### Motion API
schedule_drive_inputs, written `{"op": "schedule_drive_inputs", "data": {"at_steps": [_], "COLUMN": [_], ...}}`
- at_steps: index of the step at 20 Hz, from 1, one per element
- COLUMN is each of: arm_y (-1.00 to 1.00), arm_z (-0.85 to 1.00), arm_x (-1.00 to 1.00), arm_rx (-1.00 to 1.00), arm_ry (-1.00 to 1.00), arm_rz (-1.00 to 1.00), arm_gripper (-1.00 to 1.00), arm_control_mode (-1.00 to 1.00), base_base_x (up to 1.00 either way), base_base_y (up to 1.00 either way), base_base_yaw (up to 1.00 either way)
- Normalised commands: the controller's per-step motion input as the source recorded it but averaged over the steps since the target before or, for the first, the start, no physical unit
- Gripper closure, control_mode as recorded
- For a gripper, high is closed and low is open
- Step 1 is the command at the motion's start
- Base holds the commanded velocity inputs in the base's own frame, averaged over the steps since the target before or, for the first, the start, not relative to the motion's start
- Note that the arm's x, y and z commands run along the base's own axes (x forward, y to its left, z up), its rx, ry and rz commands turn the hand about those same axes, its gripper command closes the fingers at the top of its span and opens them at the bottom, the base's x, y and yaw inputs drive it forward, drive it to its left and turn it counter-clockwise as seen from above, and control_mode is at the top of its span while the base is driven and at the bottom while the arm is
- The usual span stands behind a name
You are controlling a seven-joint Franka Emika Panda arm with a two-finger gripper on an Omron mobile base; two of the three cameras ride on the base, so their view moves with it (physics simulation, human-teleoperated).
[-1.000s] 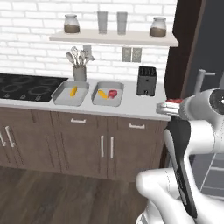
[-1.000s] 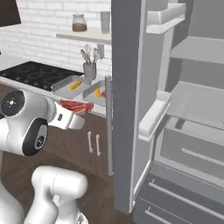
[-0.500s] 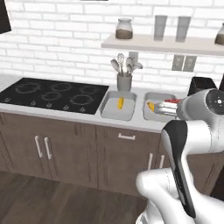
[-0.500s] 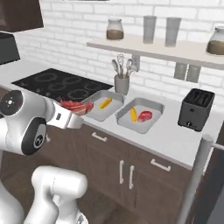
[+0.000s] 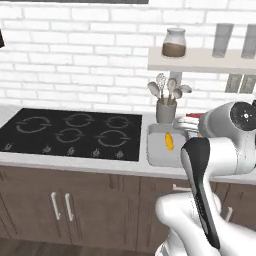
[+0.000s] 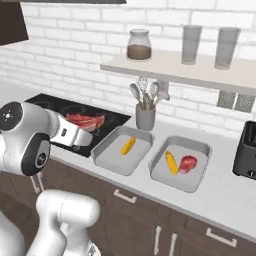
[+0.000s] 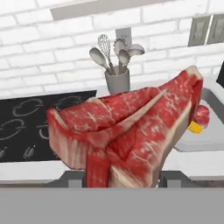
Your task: Place one corn and one steak in each tupperware on the nearby counter, to pack two identical lunches.
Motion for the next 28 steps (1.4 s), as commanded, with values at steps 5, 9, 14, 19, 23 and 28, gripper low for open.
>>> {"op": "schedule_drive_inputs", "data": {"at_steps": [5, 9, 14, 19, 23, 28], "arm_y": [0.00, 0.01, 0.12, 0.09, 0.00, 0.03], "arm_z": [0.00, -0.50, -1.00, -0.90, -0.89, -0.86], "arm_x": [0.00, 0.19, 0.49, 0.95, 0.98, 0.33], "arm_rx": [0.00, 0.00, 0.00, 0.02, 0.07, 0.04], "arm_ry": [0.00, 0.19, 0.40, 0.32, 0.22, 0.24], "arm_rz": [0.00, -0.06, -0.04, -0.01, 0.00, 0.00], "arm_gripper": [1.00, 1.00, 1.00, 1.00, 1.00, 1.00], "arm_control_mode": [1.00, -1.00, -1.00, -1.00, -1.00, -1.00], "base_base_x": [0.85, 0.24, 0.00, 0.00, 0.00, 0.00], "base_base_y": [-0.05, 0.00, 0.00, 0.00, 0.00, 0.00], "base_base_yaw": [-0.34, -0.10, 0.00, 0.00, 0.00, 0.00]}}
